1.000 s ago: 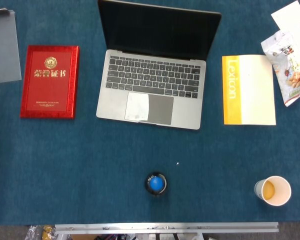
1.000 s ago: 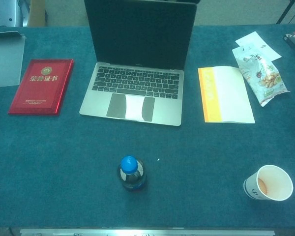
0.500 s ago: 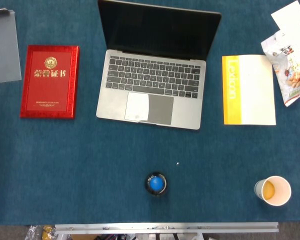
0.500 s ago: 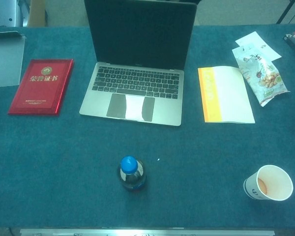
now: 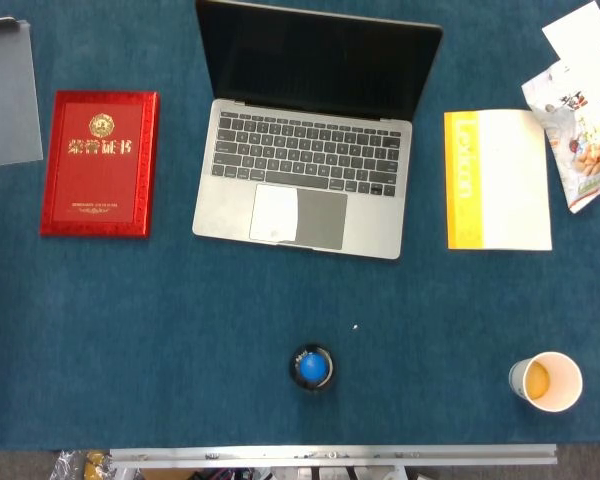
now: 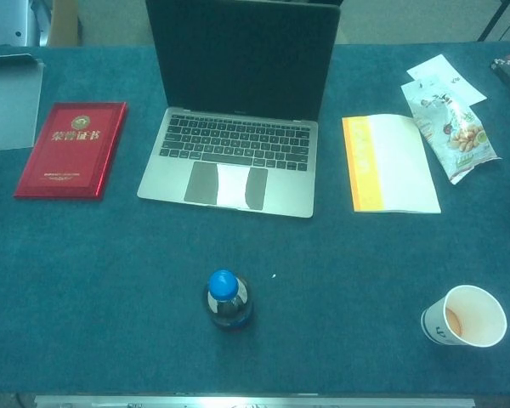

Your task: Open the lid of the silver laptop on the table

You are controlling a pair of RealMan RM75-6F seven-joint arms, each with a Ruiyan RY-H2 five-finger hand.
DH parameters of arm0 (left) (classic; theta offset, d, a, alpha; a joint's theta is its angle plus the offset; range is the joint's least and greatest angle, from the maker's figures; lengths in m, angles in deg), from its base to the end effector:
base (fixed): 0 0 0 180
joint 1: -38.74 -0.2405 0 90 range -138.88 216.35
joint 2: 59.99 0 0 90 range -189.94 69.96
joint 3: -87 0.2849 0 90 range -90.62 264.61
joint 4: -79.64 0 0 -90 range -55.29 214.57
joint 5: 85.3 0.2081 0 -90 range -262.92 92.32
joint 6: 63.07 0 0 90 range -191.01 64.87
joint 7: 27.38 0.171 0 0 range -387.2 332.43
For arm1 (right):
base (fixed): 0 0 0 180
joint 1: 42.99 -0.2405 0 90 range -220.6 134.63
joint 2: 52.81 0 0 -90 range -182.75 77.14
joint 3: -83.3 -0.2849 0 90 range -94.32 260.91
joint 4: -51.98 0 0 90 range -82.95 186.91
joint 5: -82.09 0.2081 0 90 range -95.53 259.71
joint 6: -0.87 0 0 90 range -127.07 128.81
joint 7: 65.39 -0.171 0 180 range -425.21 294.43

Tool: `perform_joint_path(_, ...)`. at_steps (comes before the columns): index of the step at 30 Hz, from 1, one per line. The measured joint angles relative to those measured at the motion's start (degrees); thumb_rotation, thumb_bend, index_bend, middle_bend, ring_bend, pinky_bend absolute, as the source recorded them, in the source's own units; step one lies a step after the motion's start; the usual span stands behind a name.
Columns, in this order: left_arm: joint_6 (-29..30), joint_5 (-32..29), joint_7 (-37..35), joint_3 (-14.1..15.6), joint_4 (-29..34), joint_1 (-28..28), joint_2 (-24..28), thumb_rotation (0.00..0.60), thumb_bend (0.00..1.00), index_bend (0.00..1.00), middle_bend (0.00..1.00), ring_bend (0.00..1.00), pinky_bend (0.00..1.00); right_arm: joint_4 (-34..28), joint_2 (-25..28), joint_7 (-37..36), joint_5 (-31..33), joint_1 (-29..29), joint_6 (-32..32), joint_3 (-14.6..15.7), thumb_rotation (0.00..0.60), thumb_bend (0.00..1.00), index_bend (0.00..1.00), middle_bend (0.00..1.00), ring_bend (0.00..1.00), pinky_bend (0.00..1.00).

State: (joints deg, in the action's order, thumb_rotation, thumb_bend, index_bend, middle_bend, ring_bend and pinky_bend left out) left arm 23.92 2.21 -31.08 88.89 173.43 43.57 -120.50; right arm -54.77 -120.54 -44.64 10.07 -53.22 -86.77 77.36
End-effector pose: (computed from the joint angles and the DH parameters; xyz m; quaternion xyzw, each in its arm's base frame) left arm -0.3365 0.1924 0.1836 -0.6043 -0.4042 -0.3852 0.5684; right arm -0.2920 -0.2402 0.1561 0.5510 -0.3952 0.3670 0.6368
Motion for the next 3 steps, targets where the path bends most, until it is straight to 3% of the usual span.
perform_joint_path(3, -0.8, -0.2, 0.4, -0.1, 0.0, 0.1, -0.2, 0.490, 0.42, 0.14, 0.03, 0.00, 0.00, -0.2, 0.2, -0.1, 0.1, 0.2, 0.2, -0.2, 0.600, 0.30, 0.00, 0.07, 0.00, 0.02)
